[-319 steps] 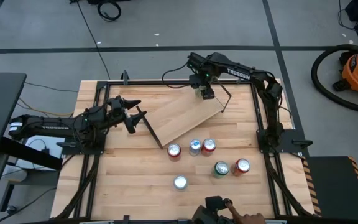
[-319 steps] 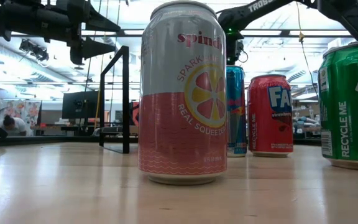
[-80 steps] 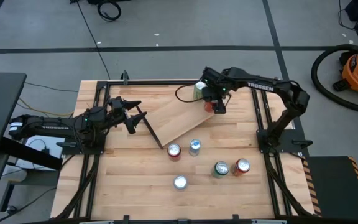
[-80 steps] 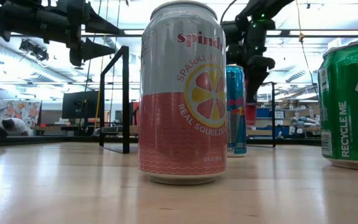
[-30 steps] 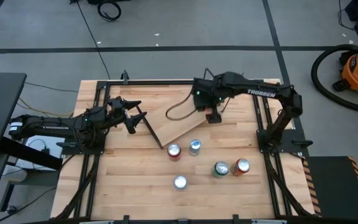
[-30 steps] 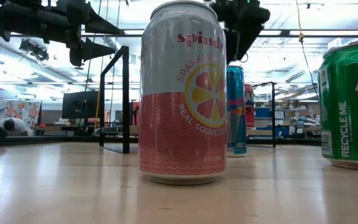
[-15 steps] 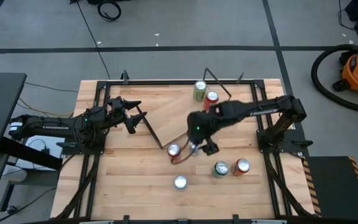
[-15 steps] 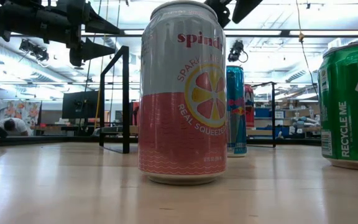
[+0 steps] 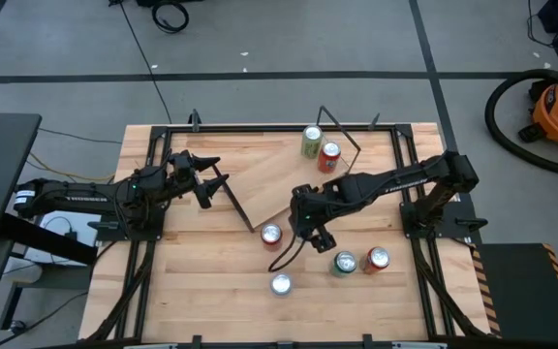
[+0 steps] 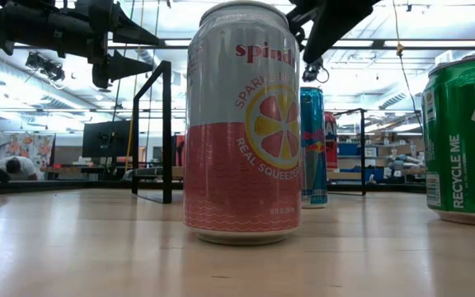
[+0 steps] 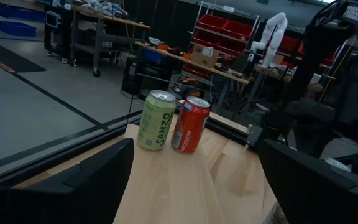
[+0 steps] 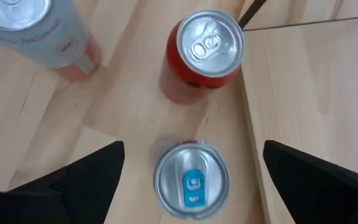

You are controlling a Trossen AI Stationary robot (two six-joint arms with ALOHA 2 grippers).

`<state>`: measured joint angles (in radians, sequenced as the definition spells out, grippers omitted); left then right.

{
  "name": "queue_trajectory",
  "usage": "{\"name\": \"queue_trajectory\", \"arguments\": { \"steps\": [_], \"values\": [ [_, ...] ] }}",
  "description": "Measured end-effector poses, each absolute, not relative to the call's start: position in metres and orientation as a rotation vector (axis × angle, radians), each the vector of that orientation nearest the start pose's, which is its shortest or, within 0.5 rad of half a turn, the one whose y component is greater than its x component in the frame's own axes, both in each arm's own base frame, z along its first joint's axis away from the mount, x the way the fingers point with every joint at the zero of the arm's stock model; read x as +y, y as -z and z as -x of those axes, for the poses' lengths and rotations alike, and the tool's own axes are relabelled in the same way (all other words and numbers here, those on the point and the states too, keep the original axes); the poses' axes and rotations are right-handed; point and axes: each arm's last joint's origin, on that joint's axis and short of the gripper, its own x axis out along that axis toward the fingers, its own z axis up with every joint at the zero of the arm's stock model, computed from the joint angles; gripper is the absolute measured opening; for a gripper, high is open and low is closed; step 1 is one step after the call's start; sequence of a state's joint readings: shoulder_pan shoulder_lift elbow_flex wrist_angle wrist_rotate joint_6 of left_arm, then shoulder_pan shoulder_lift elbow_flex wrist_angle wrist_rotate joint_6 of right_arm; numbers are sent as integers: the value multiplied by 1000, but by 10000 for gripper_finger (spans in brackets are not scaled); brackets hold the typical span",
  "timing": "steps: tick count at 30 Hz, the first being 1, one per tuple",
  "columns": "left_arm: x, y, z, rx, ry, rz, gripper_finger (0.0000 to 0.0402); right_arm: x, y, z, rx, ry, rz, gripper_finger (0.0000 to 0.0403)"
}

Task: Place canned beverage on shelf
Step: Put the blue soda can on the shelf

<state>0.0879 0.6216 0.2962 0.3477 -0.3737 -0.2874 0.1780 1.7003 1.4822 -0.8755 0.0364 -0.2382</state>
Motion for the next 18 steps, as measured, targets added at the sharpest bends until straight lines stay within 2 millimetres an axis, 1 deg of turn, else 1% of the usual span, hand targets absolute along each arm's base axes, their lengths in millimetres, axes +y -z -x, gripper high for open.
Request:
{"name": "queue_trajectory", "arguments": {
  "steps": [2, 6, 12, 16, 18],
  "values": [
    [24, -238, -150, -88, -455, 286, 357, 60, -277, -350, 1078, -256, 326, 395],
    [24, -238, -150, -88, -455, 285, 357, 59, -256, -359, 1145, -259, 334, 390],
    [24, -238, -150, -88, -455, 283, 357, 50, -231, -366, 1265, -254, 331, 379],
    [24, -238, -150, -86, -455, 279, 357, 42, -221, -368, 1312, -249, 324, 360],
    [24, -238, -150, -86, -455, 280, 357, 39, -219, -369, 1321, -258, 338, 348]
  ]
}}
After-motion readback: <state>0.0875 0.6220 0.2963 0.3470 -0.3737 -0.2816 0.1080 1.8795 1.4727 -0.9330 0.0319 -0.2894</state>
